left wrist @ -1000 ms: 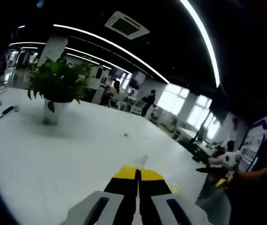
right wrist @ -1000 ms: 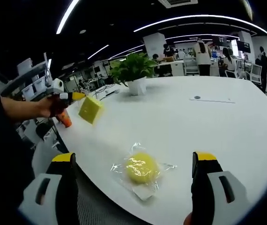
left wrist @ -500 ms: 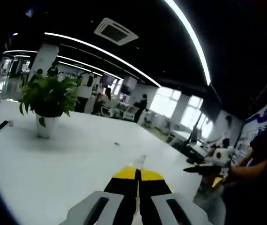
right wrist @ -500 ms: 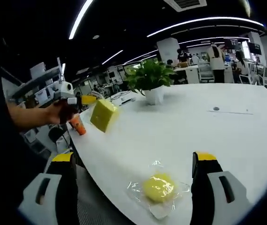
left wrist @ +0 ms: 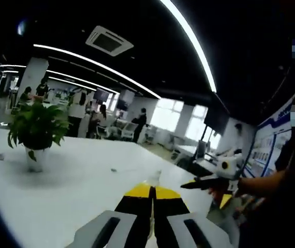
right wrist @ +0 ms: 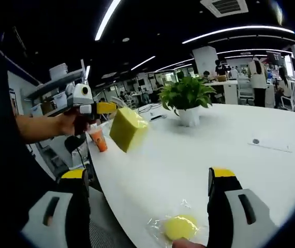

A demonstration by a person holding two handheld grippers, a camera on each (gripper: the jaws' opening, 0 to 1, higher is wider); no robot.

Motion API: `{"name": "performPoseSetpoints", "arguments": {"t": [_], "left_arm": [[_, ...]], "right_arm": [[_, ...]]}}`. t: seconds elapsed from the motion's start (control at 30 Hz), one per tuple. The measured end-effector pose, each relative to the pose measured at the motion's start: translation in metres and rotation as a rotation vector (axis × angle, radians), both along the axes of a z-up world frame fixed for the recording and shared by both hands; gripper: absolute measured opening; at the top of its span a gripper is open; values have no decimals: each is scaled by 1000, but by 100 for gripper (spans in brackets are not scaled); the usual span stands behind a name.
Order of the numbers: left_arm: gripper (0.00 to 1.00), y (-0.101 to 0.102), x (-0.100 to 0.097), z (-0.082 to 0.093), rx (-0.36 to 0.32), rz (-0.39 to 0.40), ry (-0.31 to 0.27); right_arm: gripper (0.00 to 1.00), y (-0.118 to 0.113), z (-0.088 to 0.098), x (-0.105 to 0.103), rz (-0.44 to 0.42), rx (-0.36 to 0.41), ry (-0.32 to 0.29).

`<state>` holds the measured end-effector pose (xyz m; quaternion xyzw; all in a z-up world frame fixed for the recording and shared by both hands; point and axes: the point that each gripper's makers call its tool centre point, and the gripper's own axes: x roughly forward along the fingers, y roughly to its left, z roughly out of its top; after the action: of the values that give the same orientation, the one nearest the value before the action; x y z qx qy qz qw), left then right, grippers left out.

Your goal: Compare the silicone blocks by pressing each to a similar depth, holding the contact briefly, and releasing to observe deformation and rebound differences across the visible hardness samples.

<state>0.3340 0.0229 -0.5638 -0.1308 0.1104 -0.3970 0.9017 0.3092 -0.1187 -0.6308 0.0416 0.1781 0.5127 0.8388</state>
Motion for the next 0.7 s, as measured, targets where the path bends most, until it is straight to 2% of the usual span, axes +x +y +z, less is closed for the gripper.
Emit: {"name": "performPoseSetpoints", "arguments": {"t": [0.07,0.23,0.43,0.57,0.63,0.7], "left_arm": [[0,-4,0,4,10,-6,-19],[0,-9,-5,8,-6,-23,-18],[0,-25,-17,28,-62,-79,-34],[0,-37,-25,40,-98,-124,-42],[0,-43,-31,48,-135,-162,-44],[0,-47,-34,54,-151,-182,-50]], "right_arm": [[91,5,6,2,8,17,-9],[90,14,14,3,37,50,-7],[89,32,37,-5,102,141,-23],[90,43,37,-7,126,144,-25],[86,49,37,-10,143,148,-26],[78,53,44,-12,158,158,-75]]}}
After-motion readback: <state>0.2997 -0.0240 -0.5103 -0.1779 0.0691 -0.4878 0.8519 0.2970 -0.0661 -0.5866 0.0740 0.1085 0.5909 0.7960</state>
